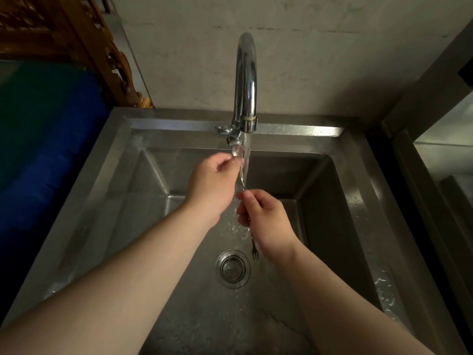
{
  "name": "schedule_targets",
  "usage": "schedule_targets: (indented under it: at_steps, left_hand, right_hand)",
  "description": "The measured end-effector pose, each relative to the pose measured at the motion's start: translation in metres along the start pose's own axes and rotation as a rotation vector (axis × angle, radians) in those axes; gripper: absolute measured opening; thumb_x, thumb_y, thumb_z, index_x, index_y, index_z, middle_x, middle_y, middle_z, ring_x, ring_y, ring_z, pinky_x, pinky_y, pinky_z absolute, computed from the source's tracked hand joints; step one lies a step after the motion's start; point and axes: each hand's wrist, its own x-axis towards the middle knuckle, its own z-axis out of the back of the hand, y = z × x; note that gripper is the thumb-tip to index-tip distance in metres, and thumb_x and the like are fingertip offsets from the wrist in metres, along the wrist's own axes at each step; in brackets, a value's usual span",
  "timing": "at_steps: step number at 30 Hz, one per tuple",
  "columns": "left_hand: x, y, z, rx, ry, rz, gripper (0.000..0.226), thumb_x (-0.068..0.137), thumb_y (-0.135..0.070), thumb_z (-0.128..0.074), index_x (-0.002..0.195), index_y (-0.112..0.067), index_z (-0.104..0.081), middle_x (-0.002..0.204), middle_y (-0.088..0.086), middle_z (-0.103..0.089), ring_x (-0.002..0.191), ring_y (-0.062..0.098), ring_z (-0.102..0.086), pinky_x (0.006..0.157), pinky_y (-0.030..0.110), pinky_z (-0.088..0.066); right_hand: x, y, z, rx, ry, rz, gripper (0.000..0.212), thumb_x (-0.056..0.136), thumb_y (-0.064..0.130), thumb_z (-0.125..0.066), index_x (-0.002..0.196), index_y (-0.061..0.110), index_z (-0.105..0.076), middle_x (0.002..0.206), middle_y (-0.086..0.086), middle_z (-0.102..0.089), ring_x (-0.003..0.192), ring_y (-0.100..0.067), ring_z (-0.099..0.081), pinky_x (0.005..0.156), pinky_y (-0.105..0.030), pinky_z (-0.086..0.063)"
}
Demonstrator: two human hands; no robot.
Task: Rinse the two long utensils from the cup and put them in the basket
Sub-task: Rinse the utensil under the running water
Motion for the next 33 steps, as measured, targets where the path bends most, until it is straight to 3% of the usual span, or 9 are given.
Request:
schedule_targets:
  at_steps: [4, 8, 14, 20, 24, 26, 30, 33]
  left_hand:
    - [-0.009, 0.014, 0.000, 0.048, 0.124, 0.069, 0.013, 0.087, -0.034, -0.064, 0.080, -0.025, -0.070, 0.072, -0.014, -0.071, 0.067, 0.001, -0.064, 0.061, 0.018, -0.047]
    - [0.000, 0.014, 0.002, -0.035, 0.034, 0.087, 0.012, 0.089, -0.026, -0.064, 0.079, -0.023, -0.070, 0.075, -0.008, -0.071, 0.062, 0.000, -0.059, 0.062, 0.023, -0.044]
    - [-0.001, 0.014, -0.001, -0.089, 0.120, 0.122, 0.005, 0.085, -0.020, -0.070, 0.082, -0.024, -0.072, 0.070, -0.010, -0.071, 0.065, 0.003, -0.062, 0.064, 0.022, -0.045]
    - [0.006, 0.006, 0.001, -0.304, -0.023, 0.184, 0.005, 0.090, -0.010, -0.066, 0.092, -0.008, -0.070, 0.071, 0.000, -0.068, 0.062, 0.007, -0.061, 0.058, 0.018, -0.048]
    - [0.008, -0.001, 0.005, -0.461, -0.097, 0.214, 0.005, 0.091, -0.007, -0.064, 0.089, -0.008, -0.068, 0.072, 0.000, -0.069, 0.060, 0.006, -0.062, 0.058, 0.016, -0.050]
    - [0.009, -0.003, 0.009, -0.520, -0.132, 0.244, 0.007, 0.091, -0.007, -0.064, 0.086, -0.009, -0.068, 0.070, -0.001, -0.070, 0.061, 0.007, -0.063, 0.060, 0.016, -0.052]
    - [0.010, -0.001, 0.016, -0.606, -0.189, 0.316, 0.007, 0.091, -0.006, -0.064, 0.085, -0.008, -0.068, 0.069, 0.000, -0.071, 0.062, 0.009, -0.066, 0.058, 0.016, -0.052]
    - [0.010, 0.005, 0.019, -0.696, -0.235, 0.431, 0.008, 0.090, -0.006, -0.065, 0.083, -0.008, -0.068, 0.067, 0.001, -0.071, 0.060, 0.009, -0.069, 0.056, 0.017, -0.052]
  right_hand:
    - [0.005, 0.002, 0.000, -0.019, -0.016, 0.034, 0.026, 0.100, 0.026, -0.051, 0.086, 0.017, -0.071, 0.062, 0.007, -0.063, 0.057, -0.006, -0.056, 0.059, -0.029, -0.049]
    - [0.003, -0.007, 0.002, -0.105, -0.012, 0.019, 0.020, 0.100, 0.025, -0.054, 0.092, 0.016, -0.070, 0.066, 0.005, -0.067, 0.056, -0.004, -0.061, 0.062, -0.029, -0.053]
    - [0.010, -0.004, 0.004, -0.128, -0.038, 0.060, 0.022, 0.101, 0.024, -0.052, 0.087, 0.027, -0.068, 0.065, 0.006, -0.066, 0.054, -0.005, -0.060, 0.052, -0.024, -0.047]
    - [0.007, -0.008, 0.021, -0.289, -0.093, 0.100, 0.021, 0.098, 0.036, -0.055, 0.079, 0.037, -0.066, 0.069, 0.013, -0.070, 0.057, -0.004, -0.065, 0.051, -0.014, -0.047]
    - [0.004, -0.006, 0.034, -0.430, -0.183, 0.129, 0.024, 0.096, 0.043, -0.055, 0.073, 0.044, -0.061, 0.071, 0.022, -0.068, 0.066, -0.003, -0.064, 0.056, -0.021, -0.048]
    - [0.002, -0.004, 0.040, -0.430, -0.199, 0.139, 0.021, 0.095, 0.044, -0.057, 0.074, 0.046, -0.061, 0.074, 0.027, -0.067, 0.066, -0.001, -0.063, 0.053, -0.019, -0.047]
    - [0.000, 0.000, 0.048, -0.303, -0.221, 0.122, 0.014, 0.090, 0.044, -0.065, 0.080, 0.036, -0.067, 0.067, 0.020, -0.069, 0.058, 0.003, -0.062, 0.048, -0.010, -0.043]
    - [-0.001, 0.005, 0.050, -0.179, -0.213, 0.094, 0.022, 0.087, 0.042, -0.070, 0.080, 0.021, -0.070, 0.062, 0.007, -0.071, 0.054, 0.002, -0.062, 0.052, -0.012, -0.046]
